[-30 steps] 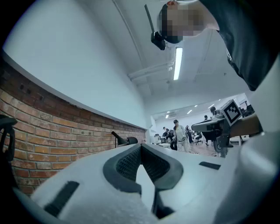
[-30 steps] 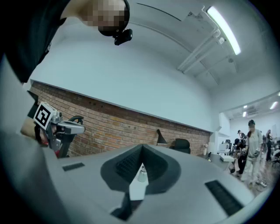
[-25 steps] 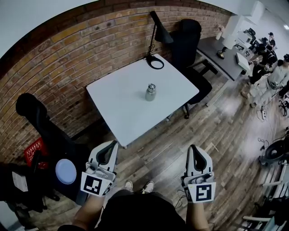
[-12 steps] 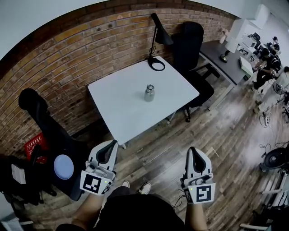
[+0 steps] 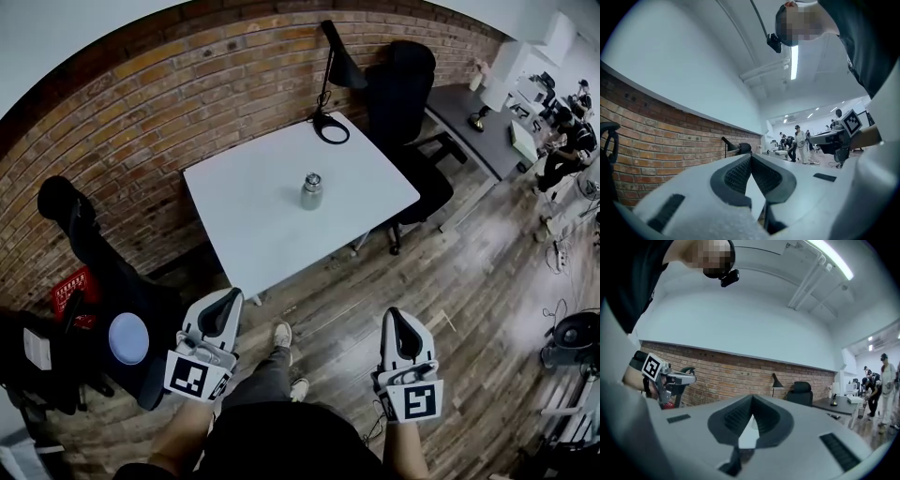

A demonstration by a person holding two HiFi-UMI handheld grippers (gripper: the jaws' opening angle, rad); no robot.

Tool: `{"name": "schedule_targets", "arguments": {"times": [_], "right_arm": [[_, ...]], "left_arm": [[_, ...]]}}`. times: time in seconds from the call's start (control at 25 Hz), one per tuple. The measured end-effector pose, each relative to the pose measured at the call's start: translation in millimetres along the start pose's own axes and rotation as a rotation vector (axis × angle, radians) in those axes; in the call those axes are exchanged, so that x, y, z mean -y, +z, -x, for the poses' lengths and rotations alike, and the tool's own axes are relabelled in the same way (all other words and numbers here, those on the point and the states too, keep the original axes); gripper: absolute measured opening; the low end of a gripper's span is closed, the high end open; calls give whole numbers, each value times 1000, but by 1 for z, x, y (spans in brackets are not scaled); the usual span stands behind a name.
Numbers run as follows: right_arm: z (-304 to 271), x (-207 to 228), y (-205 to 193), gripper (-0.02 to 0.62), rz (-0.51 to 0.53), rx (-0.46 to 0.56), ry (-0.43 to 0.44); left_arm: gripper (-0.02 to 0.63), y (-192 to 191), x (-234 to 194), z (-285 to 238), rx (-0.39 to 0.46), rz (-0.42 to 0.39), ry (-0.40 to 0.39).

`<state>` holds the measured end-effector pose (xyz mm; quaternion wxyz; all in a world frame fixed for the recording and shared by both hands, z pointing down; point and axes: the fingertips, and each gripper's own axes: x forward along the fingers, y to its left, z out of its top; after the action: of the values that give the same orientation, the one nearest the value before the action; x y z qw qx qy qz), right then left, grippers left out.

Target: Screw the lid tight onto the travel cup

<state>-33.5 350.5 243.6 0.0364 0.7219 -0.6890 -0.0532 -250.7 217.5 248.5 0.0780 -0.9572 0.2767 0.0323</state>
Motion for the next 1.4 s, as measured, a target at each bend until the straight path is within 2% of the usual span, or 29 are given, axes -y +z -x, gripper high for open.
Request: {"name": "schedule_targets", "arguments": {"times": [0.32,0.64,1.0,1.2,1.4], "right_arm": [[-63,38,-22,12,38,-83,-10],[-168,70,-13,12,89,-98,33],[-233,80,-23,12,68,-126,70],[-251,101,-33,12,36,-116,105],[-281,117,-37,12,30,-88,192]], "left_arm": [[24,-30,-32,-87,6,41,-23],[23,-43,-91,-184,25,71,-32],[23,-61,-115,-241,3,96,-66],[23,-65,-111,-261,-14,91,-39],[25,-58,-117,-274,-17,78,50]]}}
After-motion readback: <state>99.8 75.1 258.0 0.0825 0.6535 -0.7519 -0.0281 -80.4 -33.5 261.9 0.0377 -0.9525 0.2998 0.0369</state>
